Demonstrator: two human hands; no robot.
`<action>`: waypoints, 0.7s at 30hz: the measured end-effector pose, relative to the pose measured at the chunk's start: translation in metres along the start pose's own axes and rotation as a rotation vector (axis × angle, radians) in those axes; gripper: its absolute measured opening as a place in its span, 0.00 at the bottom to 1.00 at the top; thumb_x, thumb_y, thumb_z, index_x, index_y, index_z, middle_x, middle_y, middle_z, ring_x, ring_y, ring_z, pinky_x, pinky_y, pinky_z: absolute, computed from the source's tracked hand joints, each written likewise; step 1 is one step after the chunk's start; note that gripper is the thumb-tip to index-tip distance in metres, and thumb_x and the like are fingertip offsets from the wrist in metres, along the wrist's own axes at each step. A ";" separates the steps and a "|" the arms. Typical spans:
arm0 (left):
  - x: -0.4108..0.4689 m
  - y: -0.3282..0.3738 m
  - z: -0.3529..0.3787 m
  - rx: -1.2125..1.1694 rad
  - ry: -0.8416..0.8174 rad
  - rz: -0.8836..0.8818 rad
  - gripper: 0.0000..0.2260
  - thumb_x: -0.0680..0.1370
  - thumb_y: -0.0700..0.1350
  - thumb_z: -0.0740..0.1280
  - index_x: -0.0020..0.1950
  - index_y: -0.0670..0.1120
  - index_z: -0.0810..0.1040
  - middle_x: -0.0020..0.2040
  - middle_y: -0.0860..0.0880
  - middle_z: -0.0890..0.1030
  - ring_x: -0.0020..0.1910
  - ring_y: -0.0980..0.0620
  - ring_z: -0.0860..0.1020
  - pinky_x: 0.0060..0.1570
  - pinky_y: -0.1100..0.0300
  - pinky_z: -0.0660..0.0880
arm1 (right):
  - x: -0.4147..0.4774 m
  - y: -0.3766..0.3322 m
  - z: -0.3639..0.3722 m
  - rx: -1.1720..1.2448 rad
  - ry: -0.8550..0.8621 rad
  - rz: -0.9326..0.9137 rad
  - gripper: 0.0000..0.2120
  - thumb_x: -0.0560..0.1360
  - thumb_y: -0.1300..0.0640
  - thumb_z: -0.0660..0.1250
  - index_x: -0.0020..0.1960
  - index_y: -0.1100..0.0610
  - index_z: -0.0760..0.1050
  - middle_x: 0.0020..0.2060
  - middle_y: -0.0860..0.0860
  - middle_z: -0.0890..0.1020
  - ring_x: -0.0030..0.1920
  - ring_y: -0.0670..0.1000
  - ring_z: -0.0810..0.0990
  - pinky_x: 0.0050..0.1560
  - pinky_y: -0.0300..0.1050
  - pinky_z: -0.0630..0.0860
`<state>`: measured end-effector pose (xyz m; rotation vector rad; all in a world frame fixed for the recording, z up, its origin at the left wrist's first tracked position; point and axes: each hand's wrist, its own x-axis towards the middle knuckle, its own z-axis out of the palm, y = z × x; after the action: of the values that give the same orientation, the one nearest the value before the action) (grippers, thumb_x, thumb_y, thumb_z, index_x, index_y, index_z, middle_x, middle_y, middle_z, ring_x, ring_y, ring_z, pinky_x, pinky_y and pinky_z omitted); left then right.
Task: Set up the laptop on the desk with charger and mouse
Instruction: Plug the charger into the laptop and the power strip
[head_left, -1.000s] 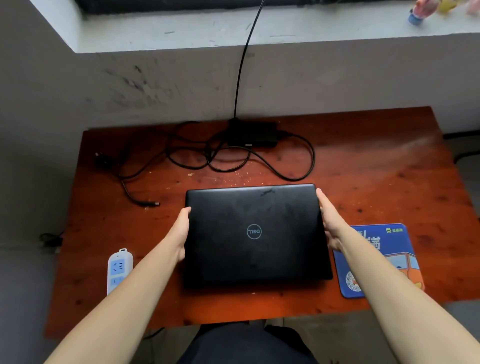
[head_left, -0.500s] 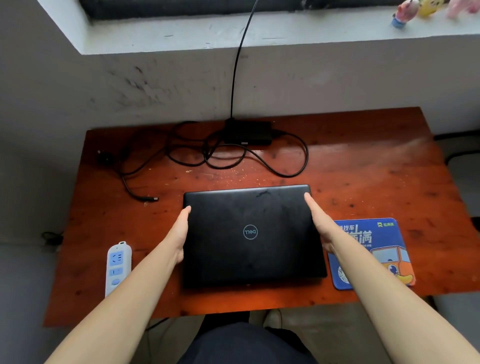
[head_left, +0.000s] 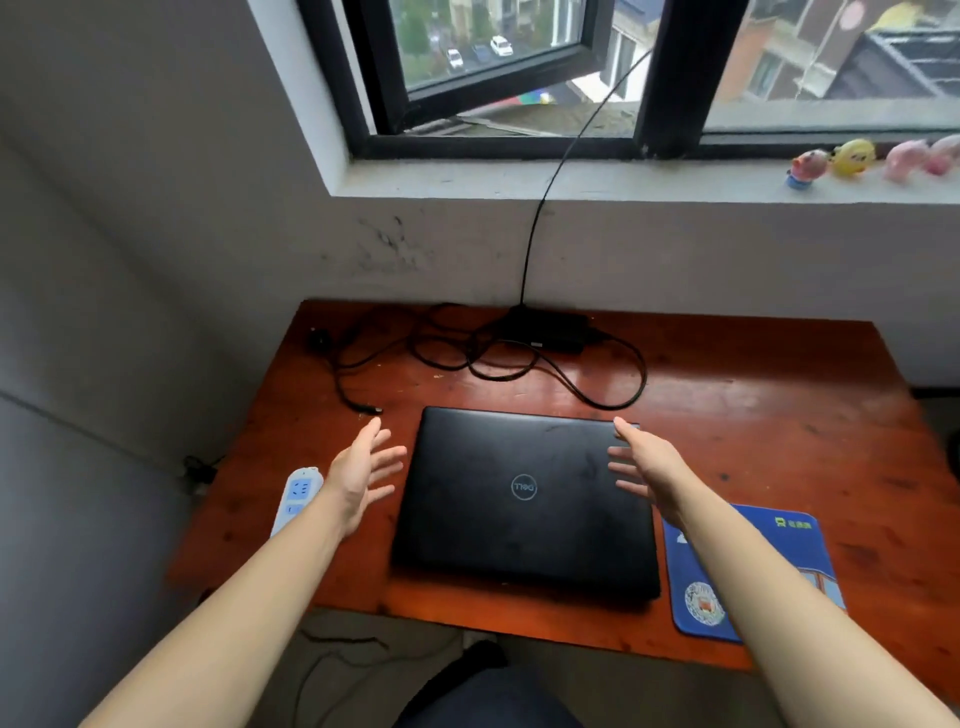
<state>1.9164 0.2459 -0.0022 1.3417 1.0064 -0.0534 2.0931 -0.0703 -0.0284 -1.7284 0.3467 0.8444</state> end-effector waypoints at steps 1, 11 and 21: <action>-0.008 -0.003 -0.005 0.015 0.017 0.004 0.25 0.82 0.61 0.56 0.73 0.48 0.70 0.62 0.46 0.80 0.61 0.46 0.77 0.64 0.43 0.70 | 0.000 -0.002 0.008 -0.001 -0.020 -0.009 0.24 0.82 0.42 0.61 0.72 0.56 0.71 0.63 0.55 0.79 0.58 0.55 0.79 0.56 0.51 0.76; -0.023 -0.016 -0.070 0.243 0.141 0.046 0.26 0.80 0.60 0.62 0.74 0.49 0.68 0.70 0.46 0.74 0.65 0.47 0.75 0.66 0.44 0.71 | -0.013 0.001 0.104 -0.131 -0.239 -0.056 0.10 0.82 0.51 0.65 0.58 0.56 0.78 0.46 0.53 0.80 0.40 0.50 0.77 0.38 0.41 0.71; 0.084 -0.007 -0.080 1.124 0.061 0.199 0.34 0.80 0.55 0.62 0.81 0.54 0.48 0.81 0.46 0.52 0.78 0.42 0.55 0.72 0.43 0.62 | 0.026 -0.004 0.159 -0.861 -0.117 -0.285 0.34 0.77 0.39 0.66 0.78 0.47 0.60 0.75 0.54 0.65 0.74 0.56 0.67 0.71 0.52 0.67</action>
<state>1.9174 0.3505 -0.0520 2.4654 0.8945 -0.4860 2.0566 0.0827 -0.0617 -2.4176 -0.4056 0.9427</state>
